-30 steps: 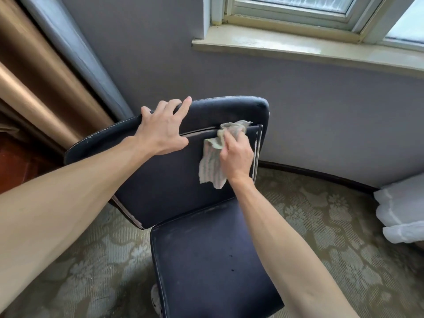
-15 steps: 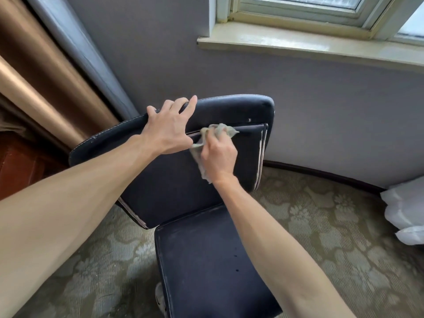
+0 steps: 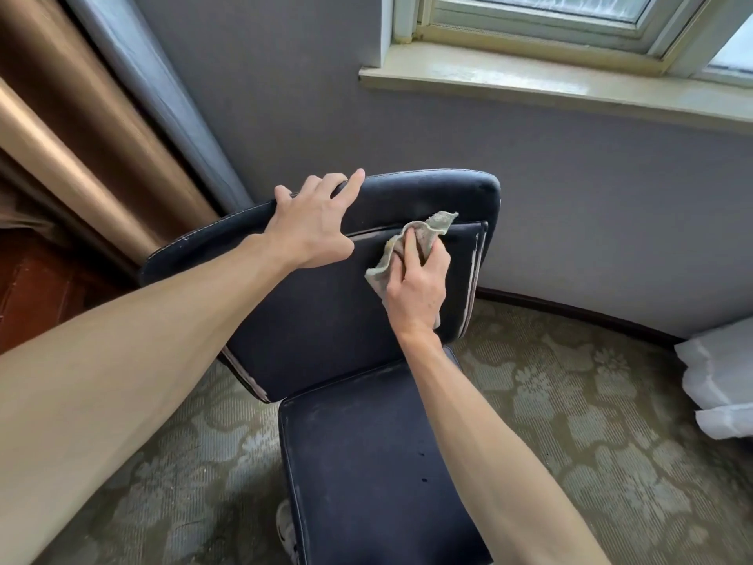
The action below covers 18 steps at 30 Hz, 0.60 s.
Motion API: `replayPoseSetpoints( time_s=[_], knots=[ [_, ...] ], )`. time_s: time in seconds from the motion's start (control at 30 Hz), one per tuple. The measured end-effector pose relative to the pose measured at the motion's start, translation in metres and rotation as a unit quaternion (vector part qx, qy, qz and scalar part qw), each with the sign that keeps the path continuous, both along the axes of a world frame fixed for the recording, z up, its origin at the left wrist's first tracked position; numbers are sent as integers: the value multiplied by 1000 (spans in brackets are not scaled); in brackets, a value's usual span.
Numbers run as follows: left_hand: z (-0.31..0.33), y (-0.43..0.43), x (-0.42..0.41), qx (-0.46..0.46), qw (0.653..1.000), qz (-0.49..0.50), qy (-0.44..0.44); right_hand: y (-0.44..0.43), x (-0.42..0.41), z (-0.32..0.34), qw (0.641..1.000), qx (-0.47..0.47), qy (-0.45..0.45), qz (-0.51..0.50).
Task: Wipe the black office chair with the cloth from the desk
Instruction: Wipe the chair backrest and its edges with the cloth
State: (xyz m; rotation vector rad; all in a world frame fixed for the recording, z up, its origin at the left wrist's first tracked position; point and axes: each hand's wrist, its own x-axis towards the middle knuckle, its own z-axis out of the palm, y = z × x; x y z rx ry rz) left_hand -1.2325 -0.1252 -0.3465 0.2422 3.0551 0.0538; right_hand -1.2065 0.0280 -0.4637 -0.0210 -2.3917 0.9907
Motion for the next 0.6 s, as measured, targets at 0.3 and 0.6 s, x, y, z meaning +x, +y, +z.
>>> replayPoseSetpoints(
  time_s=[0.3, 0.6],
  knots=[
    [4, -1, -3, 29, 999, 4, -15, -34, 5, 8, 999, -35, 6, -5],
    [11, -8, -4, 42, 998, -13, -34, -35, 13, 13, 994, 55, 53, 82]
  ],
)
